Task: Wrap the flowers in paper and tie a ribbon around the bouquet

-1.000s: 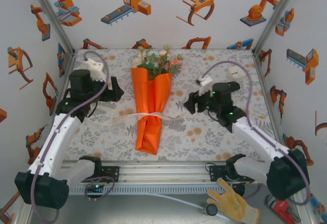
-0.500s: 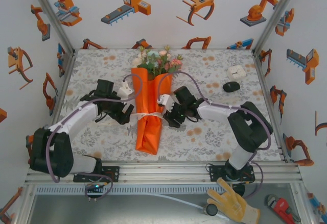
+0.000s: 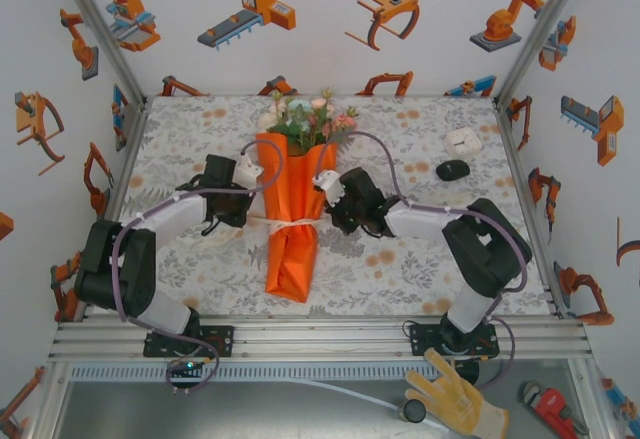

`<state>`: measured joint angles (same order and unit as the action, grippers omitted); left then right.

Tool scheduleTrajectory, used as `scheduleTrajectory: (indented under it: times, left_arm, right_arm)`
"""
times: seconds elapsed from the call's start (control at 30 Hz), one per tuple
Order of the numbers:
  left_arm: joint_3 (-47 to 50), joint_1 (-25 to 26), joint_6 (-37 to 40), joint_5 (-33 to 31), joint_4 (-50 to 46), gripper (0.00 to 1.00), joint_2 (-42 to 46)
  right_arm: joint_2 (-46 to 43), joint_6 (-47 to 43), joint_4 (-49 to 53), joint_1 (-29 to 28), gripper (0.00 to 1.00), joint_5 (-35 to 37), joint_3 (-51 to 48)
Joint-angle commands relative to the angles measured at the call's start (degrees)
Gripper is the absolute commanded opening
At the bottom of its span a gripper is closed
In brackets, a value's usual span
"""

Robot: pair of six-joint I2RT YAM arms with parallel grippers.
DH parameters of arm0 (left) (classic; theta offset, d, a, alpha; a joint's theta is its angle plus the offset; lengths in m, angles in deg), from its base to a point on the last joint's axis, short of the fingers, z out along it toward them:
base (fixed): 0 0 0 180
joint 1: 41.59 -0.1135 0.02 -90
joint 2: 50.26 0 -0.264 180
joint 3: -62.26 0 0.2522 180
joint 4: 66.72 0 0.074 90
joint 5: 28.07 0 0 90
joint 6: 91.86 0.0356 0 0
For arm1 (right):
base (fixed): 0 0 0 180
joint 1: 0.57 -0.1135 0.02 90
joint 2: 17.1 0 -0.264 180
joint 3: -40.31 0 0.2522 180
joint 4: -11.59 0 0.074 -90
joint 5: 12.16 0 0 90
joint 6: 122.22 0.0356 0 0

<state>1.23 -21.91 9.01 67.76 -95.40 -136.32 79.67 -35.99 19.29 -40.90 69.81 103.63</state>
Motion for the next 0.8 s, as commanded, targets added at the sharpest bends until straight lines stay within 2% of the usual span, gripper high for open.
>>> scheduleTrajectory:
  times: [0.0, 0.03, 0.1, 0.3, 0.43, 0.6, 0.77]
  left_arm:
    - [1.48, 0.12, -12.17, -12.53, -0.01, 0.0, 7.03]
    - [1.9, -0.25, -16.17, -16.56, -0.76, 0.0, 8.88]
    - [1.88, -2.09, -23.66, -20.67, -3.3, 0.0, 11.2]
    - [-0.04, -12.15, -41.91, -24.55, -14.13, 0.0, 12.67]
    - [-0.4, -13.3, -46.32, -30.43, -17.22, 0.0, 14.22]
    - [0.55, -16.59, -49.73, -32.84, -19.33, 0.0, 15.2]
    - [0.96, -17.56, -53.2, -36.18, -21.87, 0.0, 14.6]
  right_arm:
    - [-4.38, 16.09, -1.72, 0.17, 0.0, 17.65, -0.88]
    - [-5.1, 18.39, -0.88, 0.17, 0.0, 20.18, -0.96]
    - [-6.05, 21.01, -1.28, 0.21, 0.0, 21.97, -1.66]
    - [-8.1, 33.91, -1.16, 2.54, 0.0, 29.36, -5.95]
    - [-11.19, 41.24, -0.23, 7.82, 0.0, 32.55, -10.31]
    - [-14.17, 47.62, 1.94, 20.37, 0.0, 26.44, -14.76]
    - [-17.11, 48.17, 4.6, 23.54, 0.0, 28.75, -16.48]
